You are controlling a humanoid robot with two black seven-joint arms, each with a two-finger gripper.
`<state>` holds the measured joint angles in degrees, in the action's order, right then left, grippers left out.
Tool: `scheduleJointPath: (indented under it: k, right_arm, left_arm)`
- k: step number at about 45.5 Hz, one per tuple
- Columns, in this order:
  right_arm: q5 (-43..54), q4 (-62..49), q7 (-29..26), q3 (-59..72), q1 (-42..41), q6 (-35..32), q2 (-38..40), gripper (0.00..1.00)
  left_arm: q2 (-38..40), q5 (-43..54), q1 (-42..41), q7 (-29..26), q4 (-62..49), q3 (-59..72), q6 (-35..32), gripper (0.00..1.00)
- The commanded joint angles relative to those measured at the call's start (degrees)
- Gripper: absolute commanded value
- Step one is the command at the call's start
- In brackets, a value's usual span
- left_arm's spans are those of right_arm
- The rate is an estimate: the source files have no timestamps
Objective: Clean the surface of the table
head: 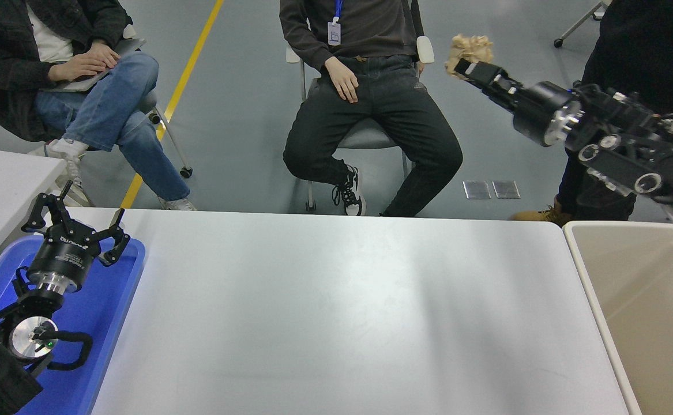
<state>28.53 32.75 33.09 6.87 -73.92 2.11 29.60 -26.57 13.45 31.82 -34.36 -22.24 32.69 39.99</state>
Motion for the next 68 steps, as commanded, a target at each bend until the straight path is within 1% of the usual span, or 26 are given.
scheduleJointPath:
  k: [1,14,24,33,37,44,48,59,68]
  right_arm:
    - [-9.2,-8.7,0.0,-0.6,3.1,-3.2,5.5,0.00]
    - [-18.1,-21.6,-0.3,-0.6,9.1,-9.4,8.5,0.00]
    - [-22.5,-23.6,-0.3,-1.1,15.7,-9.4,11.8,0.00]
    - [-22.8,-26.0,-0.7,-2.1,20.7,-8.9,12.8,0.00]
    - [-22.7,-27.7,-2.7,-2.1,23.3,-8.8,12.6,0.00]
    - [-22.8,-28.3,-13.0,-2.0,26.6,-8.7,12.0,0.00]
    - [-22.8,-28.4,-16.5,-2.1,29.3,-8.7,10.7,0.00]
    - [-22.6,-28.4,-17.4,-2.0,36.4,-8.7,7.0,0.00]
    - [-21.8,-30.6,-17.6,-1.4,42.0,-8.3,0.3,0.00]
  left_arm:
    - [0.0,0.0,0.0,0.0,0.0,0.0,0.0,1.00]
    - [0.0,0.0,0.0,0.0,0.0,0.0,0.0,1.00]
    - [0.0,0.0,0.0,0.0,0.0,0.0,0.0,1.00]
    - [0.0,0.0,0.0,0.0,0.0,-0.1,0.0,1.00]
    - [-0.1,0.0,0.0,0.0,0.0,0.0,0.0,1.00]
    - [0.0,0.0,0.0,0.0,0.0,0.0,0.0,1.00]
    - [0.0,0.0,0.0,0.0,0.0,0.0,0.0,1.00]
    - [0.0,0.0,0.0,0.0,0.0,0.0,0.0,1.00]
    - [0.0,0.0,0.0,0.0,0.0,0.0,0.0,1.00]
